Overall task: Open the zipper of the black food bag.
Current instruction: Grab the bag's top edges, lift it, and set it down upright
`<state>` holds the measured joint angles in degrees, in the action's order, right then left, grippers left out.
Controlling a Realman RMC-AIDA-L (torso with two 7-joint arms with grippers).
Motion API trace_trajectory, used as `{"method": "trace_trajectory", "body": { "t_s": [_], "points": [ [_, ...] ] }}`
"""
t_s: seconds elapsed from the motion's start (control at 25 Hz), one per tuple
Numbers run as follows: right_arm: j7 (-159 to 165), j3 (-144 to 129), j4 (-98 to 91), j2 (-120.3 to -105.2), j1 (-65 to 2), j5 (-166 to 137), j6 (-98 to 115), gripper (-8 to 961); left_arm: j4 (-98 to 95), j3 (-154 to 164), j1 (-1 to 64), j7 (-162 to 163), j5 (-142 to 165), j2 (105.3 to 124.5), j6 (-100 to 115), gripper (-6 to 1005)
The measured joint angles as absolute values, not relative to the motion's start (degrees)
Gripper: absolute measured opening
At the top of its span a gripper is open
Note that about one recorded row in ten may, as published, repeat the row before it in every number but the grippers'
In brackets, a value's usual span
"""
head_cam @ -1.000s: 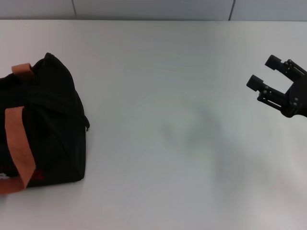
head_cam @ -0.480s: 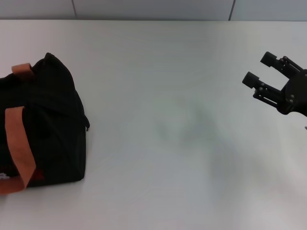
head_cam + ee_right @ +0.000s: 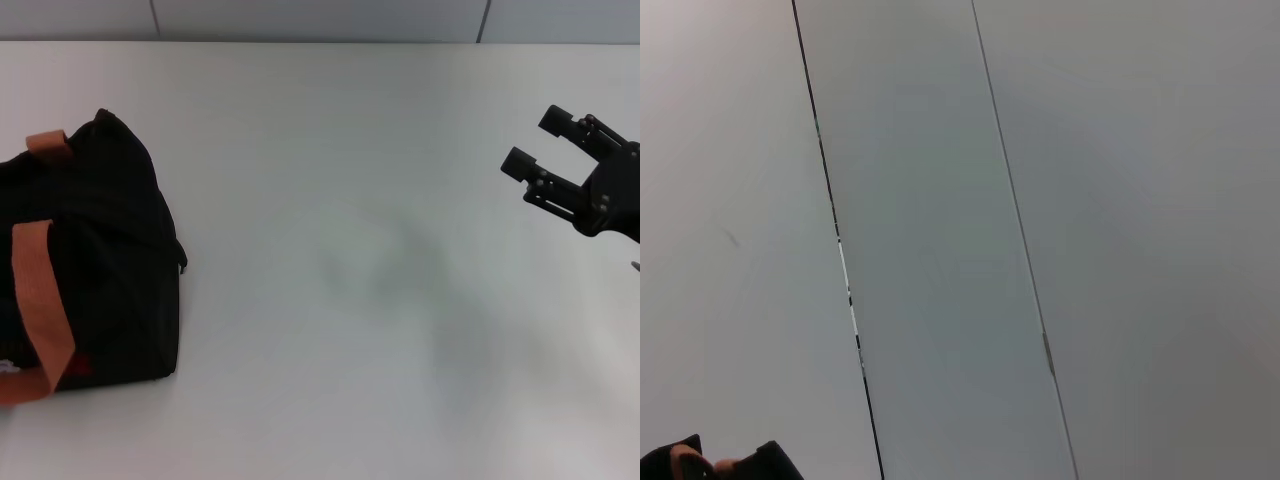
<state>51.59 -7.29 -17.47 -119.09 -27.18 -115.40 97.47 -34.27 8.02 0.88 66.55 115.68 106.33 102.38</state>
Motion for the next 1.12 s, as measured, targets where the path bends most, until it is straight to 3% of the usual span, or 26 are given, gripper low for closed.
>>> {"method": "trace_trajectory", "body": {
  "t_s": [0.36,0.52,1.12],
  "points": [
    [51.63,-7.2,-17.19,-119.09,-26.83,-115.4,97.47,830,-35.66,7.71,4.21,64.37,117.72,108.14,100.56,724],
    [52.0,-7.03,-17.2,-119.09,-26.66,-115.4,97.52,830,-35.47,7.61,5.41,62.39,117.18,108.73,100.87,519],
    [52.19,-6.77,-17.23,-119.09,-25.77,-115.4,97.54,831,-35.67,8.37,12.26,60.84,117.41,111.18,101.17,411]
  ]
}}
